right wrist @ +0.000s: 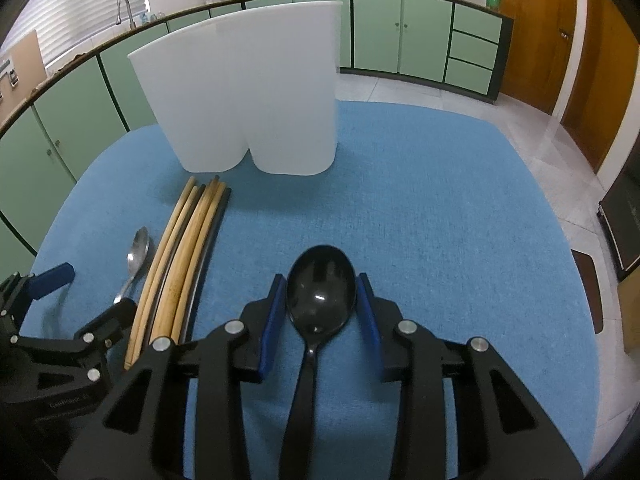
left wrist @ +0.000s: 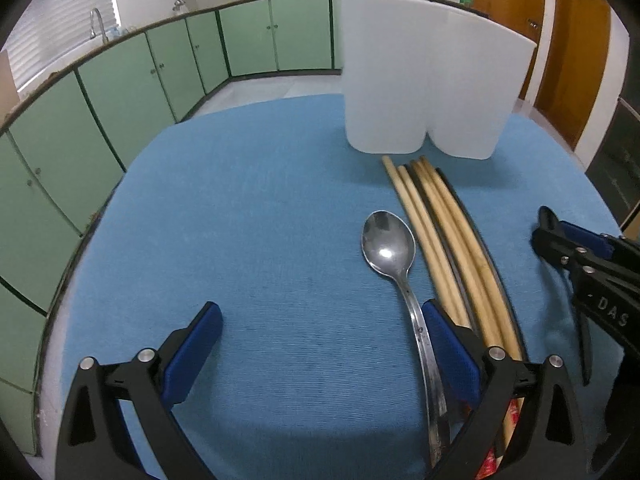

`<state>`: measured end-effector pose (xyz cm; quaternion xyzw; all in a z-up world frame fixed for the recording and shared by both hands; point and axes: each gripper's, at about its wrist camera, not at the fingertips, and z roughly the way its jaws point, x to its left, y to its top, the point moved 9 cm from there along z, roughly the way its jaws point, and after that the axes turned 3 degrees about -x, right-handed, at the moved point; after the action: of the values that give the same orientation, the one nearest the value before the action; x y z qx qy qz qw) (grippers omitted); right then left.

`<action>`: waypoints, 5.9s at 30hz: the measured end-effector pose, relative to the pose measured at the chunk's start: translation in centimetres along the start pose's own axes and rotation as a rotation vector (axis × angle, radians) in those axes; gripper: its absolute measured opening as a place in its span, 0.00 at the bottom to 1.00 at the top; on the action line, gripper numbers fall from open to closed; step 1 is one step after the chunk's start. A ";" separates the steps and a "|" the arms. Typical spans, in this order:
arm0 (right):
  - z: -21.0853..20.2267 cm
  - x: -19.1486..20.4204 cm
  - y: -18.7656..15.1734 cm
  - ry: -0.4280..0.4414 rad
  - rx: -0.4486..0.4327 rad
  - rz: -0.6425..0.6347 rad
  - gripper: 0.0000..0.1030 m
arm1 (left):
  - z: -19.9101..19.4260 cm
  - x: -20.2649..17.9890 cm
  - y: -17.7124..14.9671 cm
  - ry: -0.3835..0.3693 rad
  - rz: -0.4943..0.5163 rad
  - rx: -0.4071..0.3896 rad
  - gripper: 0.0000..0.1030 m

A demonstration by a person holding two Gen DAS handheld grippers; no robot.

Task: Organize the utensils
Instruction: 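Grasp the silver spoon with the left gripper while the right gripper holds the black spoon, then carry both spoons over the white holder and open both grippers to drop them in, then grasp the black chopstick with the right gripper, then grasp a red-patterned chopstick with the left gripper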

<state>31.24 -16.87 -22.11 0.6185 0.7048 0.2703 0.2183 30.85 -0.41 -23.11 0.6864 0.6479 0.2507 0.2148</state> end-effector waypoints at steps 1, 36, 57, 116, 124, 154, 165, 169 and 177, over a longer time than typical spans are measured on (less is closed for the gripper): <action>0.0 -0.2 0.0 -0.014 -0.002 -0.007 0.33 | 0.0 0.3 0.0 0.014 0.005 -0.003 0.95; -0.3 -1.3 2.7 0.015 0.001 -0.013 0.33 | 2.8 0.7 5.5 -0.105 -0.078 0.025 0.28; -11.0 -2.1 9.5 0.154 -0.478 0.018 0.33 | -9.7 1.0 9.7 -0.233 -0.057 -0.596 0.28; -9.8 1.9 -7.1 0.179 -0.090 0.023 0.70 | -7.7 -1.1 -3.4 -0.209 -0.063 -0.158 0.54; -9.5 4.6 -10.3 0.187 -0.025 -0.052 0.70 | -6.5 -0.1 -6.8 -0.167 -0.077 -0.090 0.54; -9.5 4.9 -10.9 0.143 -0.004 -0.114 0.06 | -6.8 -1.5 -7.6 -0.181 -0.032 -0.051 0.61; -9.6 3.0 -10.9 0.151 -0.004 -0.039 0.06 | -7.1 -3.9 -8.4 -0.184 0.049 -0.041 0.62; -9.6 2.5 -11.0 0.154 -0.001 -0.025 0.06 | -7.0 -4.4 -8.2 -0.196 0.050 -0.038 0.62; -9.5 2.5 -11.0 0.144 -0.001 -0.036 0.07 | -6.5 -4.2 -8.0 -0.166 0.044 -0.046 0.57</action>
<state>16.49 -16.38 -22.00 0.5845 0.7296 0.3104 0.1720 20.36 -4.23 -23.28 0.7140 0.6066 0.2122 0.2779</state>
